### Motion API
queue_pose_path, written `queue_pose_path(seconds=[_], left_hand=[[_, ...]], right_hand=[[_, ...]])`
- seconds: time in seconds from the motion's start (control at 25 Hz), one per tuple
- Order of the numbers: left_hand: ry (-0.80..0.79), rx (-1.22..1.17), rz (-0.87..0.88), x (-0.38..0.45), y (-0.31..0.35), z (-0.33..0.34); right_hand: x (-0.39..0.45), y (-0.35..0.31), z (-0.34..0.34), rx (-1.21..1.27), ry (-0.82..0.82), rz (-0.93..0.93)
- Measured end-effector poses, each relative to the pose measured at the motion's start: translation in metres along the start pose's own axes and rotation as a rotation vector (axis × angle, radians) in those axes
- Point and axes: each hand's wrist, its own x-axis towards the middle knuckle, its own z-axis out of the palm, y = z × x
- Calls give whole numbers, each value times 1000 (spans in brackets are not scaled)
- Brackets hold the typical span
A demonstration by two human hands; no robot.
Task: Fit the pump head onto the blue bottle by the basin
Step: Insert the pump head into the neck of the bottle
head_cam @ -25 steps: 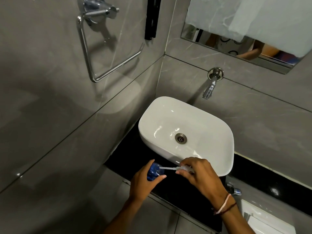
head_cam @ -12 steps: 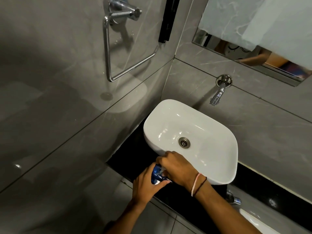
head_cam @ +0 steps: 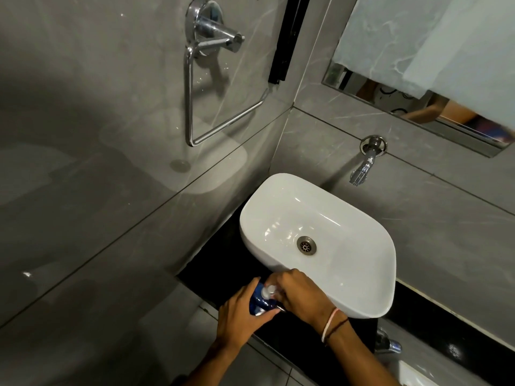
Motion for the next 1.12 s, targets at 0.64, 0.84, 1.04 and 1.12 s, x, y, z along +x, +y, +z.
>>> queue_pose_path(seconds=[0.64, 0.84, 1.04, 1.12], left_hand=[[-16, 14, -10, -1, 7, -6], [-26, 51, -26, 0, 3, -4], [-4, 13, -13, 1, 1, -1], [-4, -7, 6, 0, 0, -1]], right_hand=[[2, 25, 35, 687, 121, 116], [-9, 26, 63, 737, 363, 232], [-11, 30, 62, 828, 323, 176], [-7, 27, 56, 769, 302, 165]])
